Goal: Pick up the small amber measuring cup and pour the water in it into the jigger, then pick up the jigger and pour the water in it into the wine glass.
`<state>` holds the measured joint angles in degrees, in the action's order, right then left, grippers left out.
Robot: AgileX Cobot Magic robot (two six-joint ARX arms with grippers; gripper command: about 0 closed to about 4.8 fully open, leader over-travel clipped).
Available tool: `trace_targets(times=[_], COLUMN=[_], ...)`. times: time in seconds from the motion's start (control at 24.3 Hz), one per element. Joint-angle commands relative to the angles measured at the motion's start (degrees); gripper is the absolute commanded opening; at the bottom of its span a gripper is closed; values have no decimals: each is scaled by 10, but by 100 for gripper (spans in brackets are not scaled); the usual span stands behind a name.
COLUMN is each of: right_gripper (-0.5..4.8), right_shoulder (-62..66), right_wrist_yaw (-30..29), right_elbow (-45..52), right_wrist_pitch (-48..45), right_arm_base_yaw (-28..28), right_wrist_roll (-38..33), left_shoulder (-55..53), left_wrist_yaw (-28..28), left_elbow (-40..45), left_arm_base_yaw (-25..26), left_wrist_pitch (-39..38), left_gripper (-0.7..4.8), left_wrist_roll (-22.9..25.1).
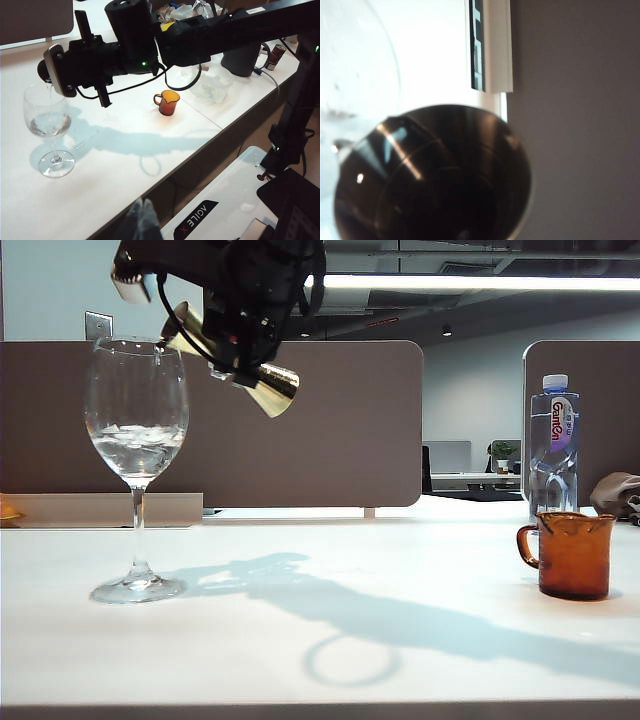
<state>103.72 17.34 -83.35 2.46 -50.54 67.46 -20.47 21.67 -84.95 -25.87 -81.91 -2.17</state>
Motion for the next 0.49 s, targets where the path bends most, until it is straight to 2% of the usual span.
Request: trace_targets(times=[0.04, 0.33, 0.49], right_gripper=[-4, -5, -5], right_shoulder=[-3, -3, -4], right_wrist_yaw=[9, 8, 8], right_elbow=[-4, -4, -5], right_wrist_pitch=[-13, -47, -86], right_arm_base_yaw=[0, -6, -17], right_wrist_roll=[40, 88, 152], left_shoulder=[-1, -1, -1], left_wrist_yaw=[2, 2, 2], left_elbow=[-2, -2, -2], left_arm_base_yaw=[0, 0, 0], left_wrist_pitch=[-1, -1, -1], left_gripper=[-2, -2, -2], left_wrist_roll=[2, 2, 2])
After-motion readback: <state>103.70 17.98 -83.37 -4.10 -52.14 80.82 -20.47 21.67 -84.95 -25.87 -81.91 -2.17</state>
